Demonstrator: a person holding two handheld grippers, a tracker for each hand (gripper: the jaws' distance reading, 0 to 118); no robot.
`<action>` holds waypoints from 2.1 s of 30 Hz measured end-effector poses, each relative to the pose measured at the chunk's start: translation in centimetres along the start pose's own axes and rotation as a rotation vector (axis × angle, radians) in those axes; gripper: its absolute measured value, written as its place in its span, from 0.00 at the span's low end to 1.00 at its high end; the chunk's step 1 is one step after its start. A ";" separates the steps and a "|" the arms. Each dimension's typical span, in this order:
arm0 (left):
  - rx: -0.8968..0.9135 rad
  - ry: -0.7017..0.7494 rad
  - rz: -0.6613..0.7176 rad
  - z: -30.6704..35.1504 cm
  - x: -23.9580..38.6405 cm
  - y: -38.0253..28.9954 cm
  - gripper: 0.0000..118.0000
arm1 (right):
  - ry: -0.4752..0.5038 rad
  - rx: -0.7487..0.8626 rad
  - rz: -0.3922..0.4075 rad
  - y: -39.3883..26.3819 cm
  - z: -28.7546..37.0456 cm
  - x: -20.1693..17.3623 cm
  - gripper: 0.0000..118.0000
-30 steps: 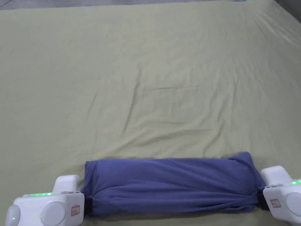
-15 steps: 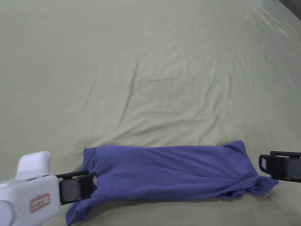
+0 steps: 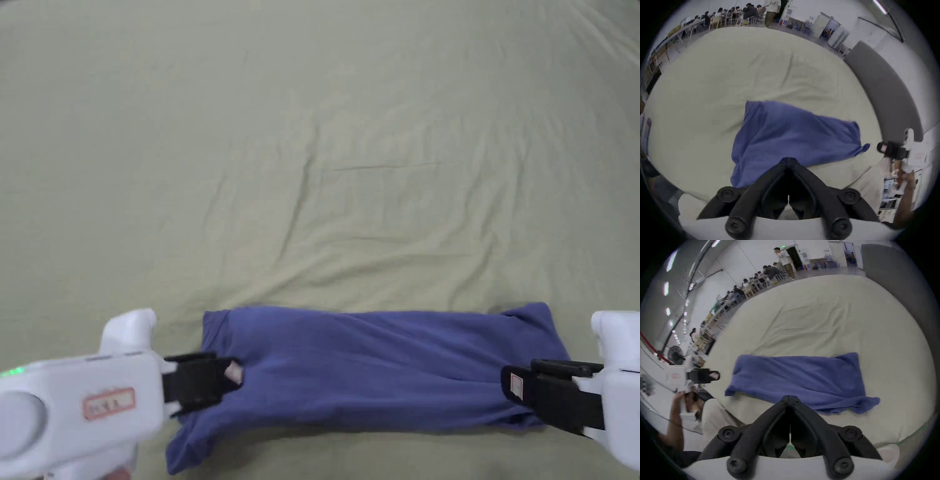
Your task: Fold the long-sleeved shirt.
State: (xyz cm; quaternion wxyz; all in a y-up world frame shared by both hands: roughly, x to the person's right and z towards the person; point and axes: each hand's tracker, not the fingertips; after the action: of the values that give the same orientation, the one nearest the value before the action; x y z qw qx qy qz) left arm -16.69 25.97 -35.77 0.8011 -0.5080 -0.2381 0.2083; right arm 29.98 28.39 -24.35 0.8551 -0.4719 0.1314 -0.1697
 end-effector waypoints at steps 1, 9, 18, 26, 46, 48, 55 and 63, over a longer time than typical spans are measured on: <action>-0.028 -0.085 0.047 -0.4 -1.8 0.9 0.68 | 0.028 0.003 0.001 0.0 -0.2 -0.2 0.02; -0.172 -0.252 0.308 -6.1 -11.7 1.2 1.00 | 0.165 -0.061 0.052 -0.9 -2.6 -2.1 0.02; -0.218 -0.374 0.270 -13.1 -11.5 2.2 1.00 | 0.347 -0.076 0.117 -0.8 -3.6 -3.9 0.02; -0.215 -0.301 0.089 -13.8 -7.6 0.5 1.00 | 0.374 -0.072 0.057 -0.2 -4.9 -3.7 0.02; -0.036 -0.282 0.258 0.5 -11.8 2.1 0.19 | 0.358 -0.058 0.042 -0.3 -4.1 -5.3 0.02; -0.021 -0.196 0.248 2.5 -13.0 3.0 0.19 | 0.316 -0.053 0.076 -0.2 -4.2 -6.6 0.02; -0.006 0.054 0.239 7.9 -16.3 4.7 0.19 | 0.284 -0.043 0.151 0.0 -4.2 -10.0 0.02; -0.075 0.285 0.121 6.5 -11.4 4.8 0.19 | 0.262 -0.054 0.143 0.3 -4.8 -10.0 0.02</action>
State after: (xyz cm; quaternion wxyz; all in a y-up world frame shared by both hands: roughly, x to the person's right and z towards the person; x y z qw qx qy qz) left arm -30.15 25.96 -39.69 0.7933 -0.5754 -0.0985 0.1729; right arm 19.09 29.04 -26.42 0.8276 -0.4580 0.2798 -0.1648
